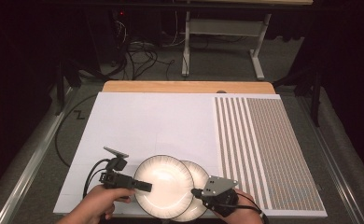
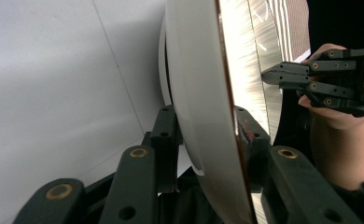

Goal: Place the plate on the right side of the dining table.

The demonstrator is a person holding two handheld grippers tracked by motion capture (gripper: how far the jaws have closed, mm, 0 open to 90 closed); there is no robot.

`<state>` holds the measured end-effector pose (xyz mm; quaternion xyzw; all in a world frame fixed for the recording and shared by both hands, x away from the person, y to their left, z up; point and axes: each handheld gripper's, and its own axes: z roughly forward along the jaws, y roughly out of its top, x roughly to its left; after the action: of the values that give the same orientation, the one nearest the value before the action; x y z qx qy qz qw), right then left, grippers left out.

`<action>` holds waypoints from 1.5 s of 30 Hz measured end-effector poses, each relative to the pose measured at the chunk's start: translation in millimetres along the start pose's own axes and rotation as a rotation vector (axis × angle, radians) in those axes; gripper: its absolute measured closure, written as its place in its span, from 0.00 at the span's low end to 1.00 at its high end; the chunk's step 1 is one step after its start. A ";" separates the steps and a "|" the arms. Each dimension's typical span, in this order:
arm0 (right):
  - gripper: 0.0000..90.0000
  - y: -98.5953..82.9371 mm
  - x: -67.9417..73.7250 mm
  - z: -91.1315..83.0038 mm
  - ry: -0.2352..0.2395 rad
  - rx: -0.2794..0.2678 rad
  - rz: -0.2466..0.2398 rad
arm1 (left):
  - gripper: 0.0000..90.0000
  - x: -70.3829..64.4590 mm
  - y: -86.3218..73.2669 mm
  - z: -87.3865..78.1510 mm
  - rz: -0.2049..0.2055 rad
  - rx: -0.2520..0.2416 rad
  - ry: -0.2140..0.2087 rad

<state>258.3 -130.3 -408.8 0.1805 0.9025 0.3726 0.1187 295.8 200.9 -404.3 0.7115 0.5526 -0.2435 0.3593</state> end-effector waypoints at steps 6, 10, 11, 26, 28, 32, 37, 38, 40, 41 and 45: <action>1.00 -0.4 0.2 0.0 -0.001 0.000 -0.001 | 0.77 0.9 0.2 1.1 -0.008 0.014 -0.003; 1.00 -0.6 0.4 -0.1 -0.003 0.000 -0.001 | 0.78 0.4 0.0 0.8 -0.009 0.009 0.002; 1.00 -0.6 0.3 -0.2 -0.003 0.001 -0.004 | 0.78 0.2 0.1 0.5 -0.010 0.007 0.004; 0.93 -1.6 -7.3 -10.4 0.001 -0.060 0.036 | 0.79 -0.2 0.1 0.4 -0.006 -0.005 0.007; 0.92 -2.3 -9.8 -13.0 0.002 -0.065 0.047 | 0.80 -0.1 0.4 0.2 -0.008 -0.004 0.005; 0.84 -3.6 -14.5 -17.3 -0.012 -0.079 0.061 | 0.80 -1.6 0.9 -0.4 -0.002 -0.002 0.008; 0.68 -8.6 -24.1 -23.1 -0.059 -0.095 0.097 | 0.82 -4.4 1.8 -1.2 0.008 -0.015 0.014; 0.65 -9.8 -26.2 -24.3 -0.066 -0.099 0.104 | 0.82 -4.0 1.9 -1.7 0.010 -0.014 0.017; 0.60 -12.9 -30.1 -27.2 -0.085 -0.111 0.124 | 0.82 -4.0 2.3 -2.4 0.015 -0.022 0.018; 0.58 -14.4 -32.1 -28.5 -0.093 -0.117 0.130 | 0.82 -4.1 2.6 -3.0 0.017 -0.023 0.020; 0.47 -20.3 -40.5 -33.9 -0.124 -0.144 0.163 | 0.83 -5.0 3.7 -5.6 0.032 -0.040 0.023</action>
<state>278.4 -181.7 -396.6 0.2672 0.8467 0.4327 0.1563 297.8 201.8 -396.2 0.7158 0.5498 -0.2187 0.3709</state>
